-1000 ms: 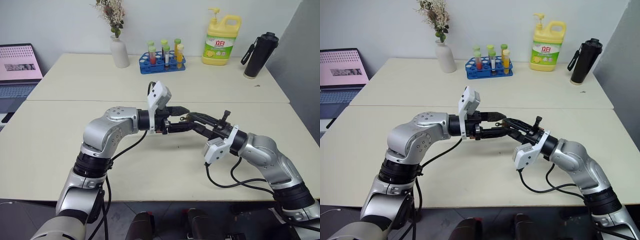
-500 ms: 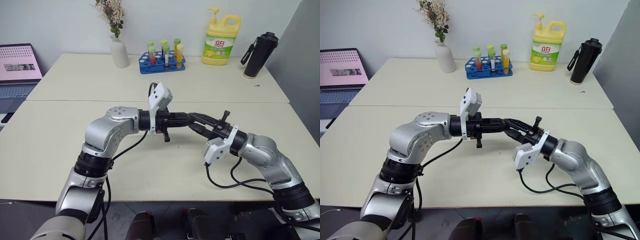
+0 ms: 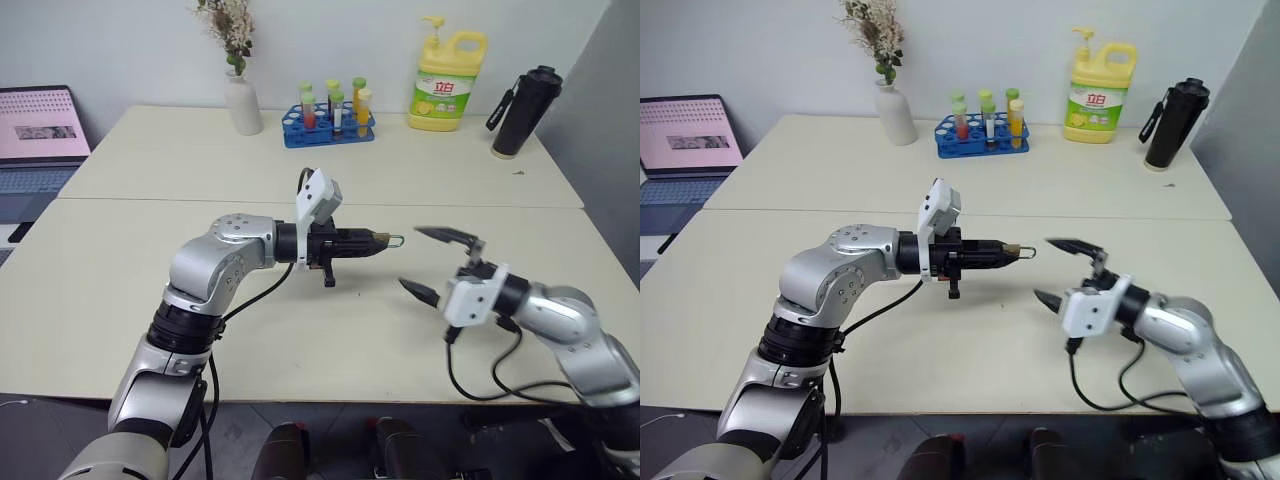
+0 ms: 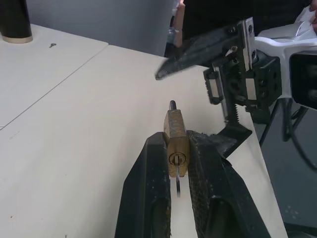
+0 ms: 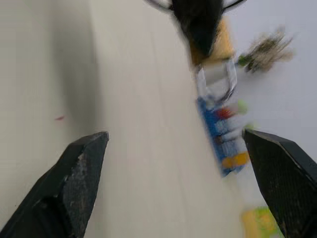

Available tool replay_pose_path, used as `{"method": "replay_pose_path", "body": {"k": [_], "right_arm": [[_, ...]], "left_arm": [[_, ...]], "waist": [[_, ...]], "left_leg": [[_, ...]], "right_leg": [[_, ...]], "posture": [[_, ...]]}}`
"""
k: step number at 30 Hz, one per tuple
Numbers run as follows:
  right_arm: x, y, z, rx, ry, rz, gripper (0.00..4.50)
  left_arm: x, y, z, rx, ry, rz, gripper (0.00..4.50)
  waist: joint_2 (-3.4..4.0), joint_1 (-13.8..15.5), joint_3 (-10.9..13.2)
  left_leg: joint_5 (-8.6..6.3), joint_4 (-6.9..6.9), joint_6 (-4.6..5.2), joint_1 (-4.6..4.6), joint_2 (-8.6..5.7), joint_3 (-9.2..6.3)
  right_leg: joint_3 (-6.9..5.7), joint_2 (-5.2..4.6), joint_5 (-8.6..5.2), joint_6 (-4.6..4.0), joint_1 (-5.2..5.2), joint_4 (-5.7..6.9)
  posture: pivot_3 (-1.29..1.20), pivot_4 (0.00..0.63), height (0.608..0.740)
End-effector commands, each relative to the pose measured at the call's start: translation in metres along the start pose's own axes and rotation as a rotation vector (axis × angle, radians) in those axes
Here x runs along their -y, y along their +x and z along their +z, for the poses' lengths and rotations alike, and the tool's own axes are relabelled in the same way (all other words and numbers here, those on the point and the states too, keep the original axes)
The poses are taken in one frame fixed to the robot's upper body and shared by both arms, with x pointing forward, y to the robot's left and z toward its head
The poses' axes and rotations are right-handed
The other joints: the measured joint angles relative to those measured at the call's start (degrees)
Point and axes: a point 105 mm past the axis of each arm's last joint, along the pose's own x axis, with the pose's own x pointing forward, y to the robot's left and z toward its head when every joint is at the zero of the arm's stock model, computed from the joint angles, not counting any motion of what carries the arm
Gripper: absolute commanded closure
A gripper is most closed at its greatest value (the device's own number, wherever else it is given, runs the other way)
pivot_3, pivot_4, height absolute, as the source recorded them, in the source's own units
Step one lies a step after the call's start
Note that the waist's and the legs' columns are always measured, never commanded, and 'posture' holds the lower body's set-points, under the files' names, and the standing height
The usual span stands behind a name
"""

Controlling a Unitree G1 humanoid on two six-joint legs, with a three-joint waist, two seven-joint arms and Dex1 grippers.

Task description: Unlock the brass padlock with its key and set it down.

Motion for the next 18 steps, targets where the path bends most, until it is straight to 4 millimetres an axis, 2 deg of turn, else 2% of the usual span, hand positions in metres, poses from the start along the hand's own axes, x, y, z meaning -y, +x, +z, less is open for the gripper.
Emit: {"method": "replay_pose_path", "body": {"k": [1, 4, 7, 10, 12, 13, 18], "right_arm": [[0.003, -0.012, 0.035, 0.109, 0.185, 0.032, 0.49], [0.002, -0.012, 0.044, 0.12, 0.255, 0.061, 1.36], [0.005, -0.012, 0.05, 0.132, 0.309, 0.061, 2.49], [0.016, -0.008, 0.065, 0.206, 0.478, 0.035, 3.65], [0.021, -0.008, 0.067, 0.209, 0.501, 0.029, 4.39], [0.024, -0.007, 0.067, 0.208, 0.502, 0.024, 4.5], [0.033, -0.005, 0.07, 0.223, 0.522, 0.024, 4.5]], "left_arm": [[0.009, 0.001, 0.013, 0.023, 0.067, -0.078, 4.33], [0.01, 0.001, 0.013, 0.022, 0.076, -0.098, 4.33], [0.012, 0.0, 0.013, 0.02, 0.086, -0.124, 4.33], [0.021, -0.002, 0.011, 0.013, 0.09, -0.199, 4.33], [0.027, -0.004, 0.014, 0.018, 0.099, -0.237, 4.33], [0.029, -0.004, 0.014, 0.019, 0.104, -0.249, 4.33], [0.03, -0.006, 0.014, 0.017, 0.117, -0.242, 4.33]], "waist": [[0.0, -0.12, 0.0], [0.02, -0.58, -0.01], [0.02, -0.48, -0.01], [0.02, -0.51, -0.01], [0.02, -0.44, -0.01], [0.02, -0.41, -0.01], [0.02, -0.36, -0.01]], "left_leg": [[0.0, 0.0, 0.0, 0.0, 0.01, -0.03], [0.0, 0.0, 0.0, 0.07, 0.02, 0.02], [0.0, 0.01, 0.0, 0.08, 0.01, -0.02], [0.01, 0.02, 0.0, 0.07, 0.02, -0.01], [0.01, 0.01, 0.0, 0.05, 0.03, -0.03], [0.01, 0.01, 0.0, 0.02, 0.03, -0.06], [0.0, 0.01, 0.01, 0.0, 0.01, -0.02]], "right_leg": [[0.02, 0.0, 0.0, 0.01, 0.0, 0.0], [0.03, 0.02, -0.06, 0.11, 0.0, 0.03], [0.03, 0.07, -0.08, 0.14, 0.01, 0.03], [0.02, 0.09, -0.08, 0.15, 0.0, 0.03], [0.02, 0.08, -0.09, 0.15, 0.0, 0.02], [0.01, 0.08, -0.08, 0.15, 0.0, 0.0], [0.03, 0.04, -0.09, 0.16, -0.01, -0.04]], "posture": [[0.0, 0.15, 0.74], [0.0, 0.15, 0.74], [0.0, 0.15, 0.74], [0.0, 0.15, 0.74], [0.0, 0.15, 0.74], [0.0, 0.15, 0.74], [0.0, 0.15, 0.74]]}}
